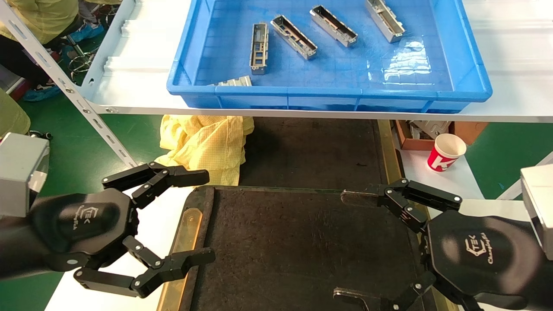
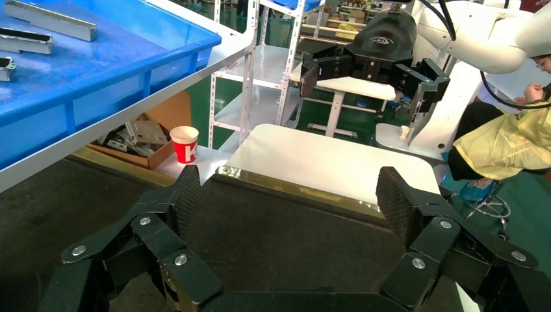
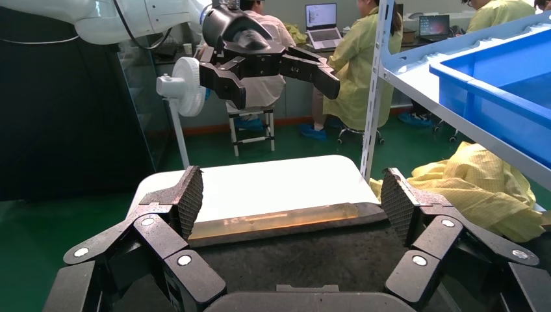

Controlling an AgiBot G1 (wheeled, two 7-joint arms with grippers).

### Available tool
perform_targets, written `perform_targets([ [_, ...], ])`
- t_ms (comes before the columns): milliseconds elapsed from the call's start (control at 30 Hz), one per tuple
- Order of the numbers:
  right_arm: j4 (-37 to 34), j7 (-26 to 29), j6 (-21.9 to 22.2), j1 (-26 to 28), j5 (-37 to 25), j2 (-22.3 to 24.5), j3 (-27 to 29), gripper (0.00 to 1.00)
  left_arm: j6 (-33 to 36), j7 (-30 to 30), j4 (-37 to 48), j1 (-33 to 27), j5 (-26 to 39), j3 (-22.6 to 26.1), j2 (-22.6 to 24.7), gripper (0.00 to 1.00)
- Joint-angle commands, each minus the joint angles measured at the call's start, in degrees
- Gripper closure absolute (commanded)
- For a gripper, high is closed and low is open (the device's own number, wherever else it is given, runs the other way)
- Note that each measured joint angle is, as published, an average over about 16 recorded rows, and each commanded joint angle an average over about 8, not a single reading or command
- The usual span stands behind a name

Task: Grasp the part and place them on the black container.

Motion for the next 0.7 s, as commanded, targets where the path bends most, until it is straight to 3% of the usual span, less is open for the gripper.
perform_targets([
  [33, 0.0, 0.0, 0.0, 0.0, 0.0, 0.0, 0.0, 0.0, 0.0, 0.0, 0.0, 0.0, 0.0, 0.0, 0.0, 0.0],
  [700, 0.0, 0.0, 0.0, 0.0, 0.0, 0.0, 0.0, 0.0, 0.0, 0.0, 0.0, 0.0, 0.0, 0.0, 0.0, 0.0],
])
